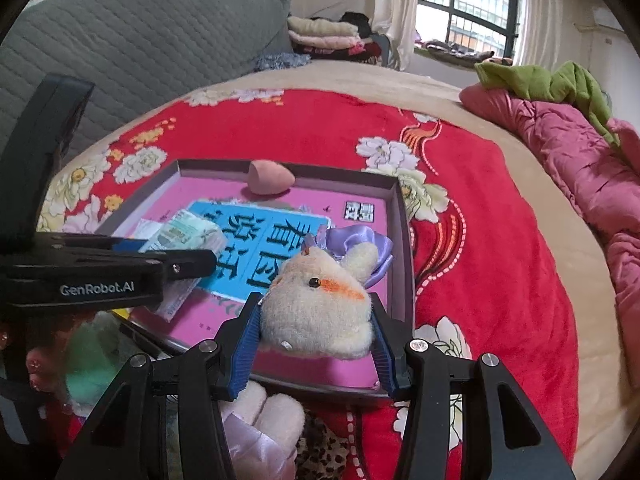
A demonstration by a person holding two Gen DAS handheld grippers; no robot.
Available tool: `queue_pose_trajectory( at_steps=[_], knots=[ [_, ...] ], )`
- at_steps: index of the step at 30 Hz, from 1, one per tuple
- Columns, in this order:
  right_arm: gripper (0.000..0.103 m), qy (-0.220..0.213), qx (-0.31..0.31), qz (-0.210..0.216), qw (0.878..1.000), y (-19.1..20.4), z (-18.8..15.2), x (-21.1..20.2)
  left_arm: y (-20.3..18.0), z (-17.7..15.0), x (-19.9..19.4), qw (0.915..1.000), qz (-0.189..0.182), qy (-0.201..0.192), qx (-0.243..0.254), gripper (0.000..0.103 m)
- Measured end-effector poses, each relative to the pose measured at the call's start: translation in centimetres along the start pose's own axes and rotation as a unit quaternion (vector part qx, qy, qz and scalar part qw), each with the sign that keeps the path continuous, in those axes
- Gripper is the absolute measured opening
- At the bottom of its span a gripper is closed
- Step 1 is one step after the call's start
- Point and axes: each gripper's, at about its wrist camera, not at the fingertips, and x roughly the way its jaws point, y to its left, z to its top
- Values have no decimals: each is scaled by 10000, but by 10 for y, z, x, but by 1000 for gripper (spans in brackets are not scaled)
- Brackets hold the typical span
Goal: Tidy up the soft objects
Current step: 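Lower the tissue pack into the box with the left tool while the right tool lowers the bunny in, then open the left tool on the tissue pack while the right tool releases the bunny in the box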
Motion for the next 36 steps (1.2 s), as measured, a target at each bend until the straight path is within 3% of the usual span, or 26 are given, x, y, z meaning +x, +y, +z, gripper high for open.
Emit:
queue_pose_trajectory(
  at_steps=[16,23,31,36],
  knots=[
    [53,416,102,-55,9991,-3,-8,15,-2,-2,4,10000,4,48,44,48],
    [53,452,142,-67,9989,-4,-8,15,-2,-2,4,10000,14,51,43,48],
    [62,368,-101,-235,9990,2,-6,10,-1,-3,7,9999,56,134,16,48],
    [63,258,-99,-279,9992,2,-4,2,1,-4,10,9997,101,201,9,48]
  ],
)
